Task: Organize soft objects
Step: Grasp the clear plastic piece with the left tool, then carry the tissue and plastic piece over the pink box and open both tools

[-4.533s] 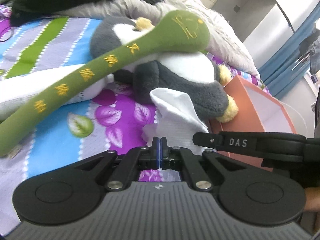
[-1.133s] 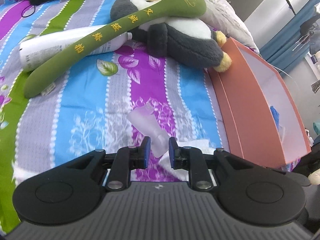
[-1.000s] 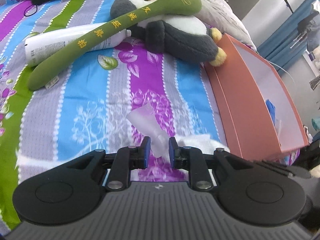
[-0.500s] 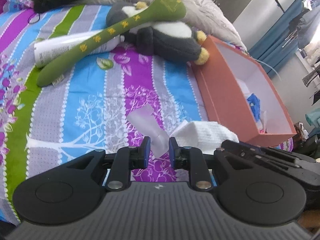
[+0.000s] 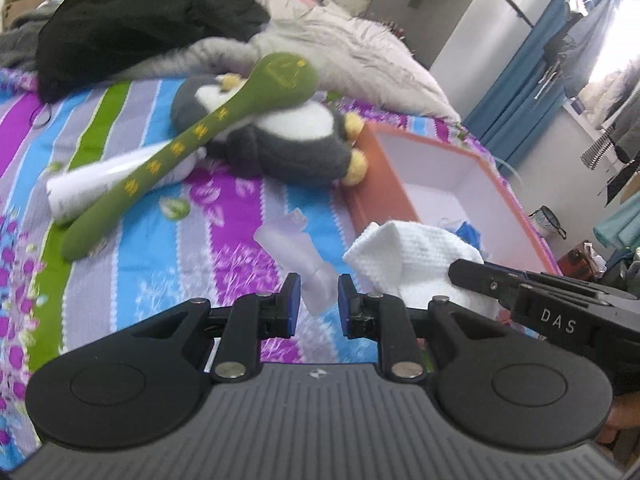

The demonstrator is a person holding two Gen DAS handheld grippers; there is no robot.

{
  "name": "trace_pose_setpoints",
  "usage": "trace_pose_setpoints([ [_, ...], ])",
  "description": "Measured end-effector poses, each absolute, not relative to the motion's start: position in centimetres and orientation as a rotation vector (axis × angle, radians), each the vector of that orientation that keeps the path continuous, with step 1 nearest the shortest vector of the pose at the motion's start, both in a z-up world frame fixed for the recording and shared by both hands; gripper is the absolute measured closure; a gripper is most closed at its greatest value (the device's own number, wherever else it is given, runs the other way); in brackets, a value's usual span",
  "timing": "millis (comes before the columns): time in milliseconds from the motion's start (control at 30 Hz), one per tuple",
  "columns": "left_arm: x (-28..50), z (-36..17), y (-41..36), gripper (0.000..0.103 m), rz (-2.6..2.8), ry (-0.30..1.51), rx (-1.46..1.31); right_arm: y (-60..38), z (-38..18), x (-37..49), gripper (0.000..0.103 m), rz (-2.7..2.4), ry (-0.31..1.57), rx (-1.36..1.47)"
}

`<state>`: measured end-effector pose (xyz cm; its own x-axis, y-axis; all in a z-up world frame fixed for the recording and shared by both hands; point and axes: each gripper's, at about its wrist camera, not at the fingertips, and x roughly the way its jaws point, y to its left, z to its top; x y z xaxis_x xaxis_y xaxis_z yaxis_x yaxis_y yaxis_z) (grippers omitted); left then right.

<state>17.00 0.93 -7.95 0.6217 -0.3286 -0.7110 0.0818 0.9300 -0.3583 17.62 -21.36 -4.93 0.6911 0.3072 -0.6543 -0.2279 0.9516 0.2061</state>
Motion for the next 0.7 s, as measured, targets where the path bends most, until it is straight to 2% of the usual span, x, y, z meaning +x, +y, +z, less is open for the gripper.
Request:
trace_pose_setpoints([
  [700,22.2,-1.4,-7.1,0.08,-0.397,0.751,-0.257,-28.8,1.5,19.6,0.094,0.183,0.58,0.112],
])
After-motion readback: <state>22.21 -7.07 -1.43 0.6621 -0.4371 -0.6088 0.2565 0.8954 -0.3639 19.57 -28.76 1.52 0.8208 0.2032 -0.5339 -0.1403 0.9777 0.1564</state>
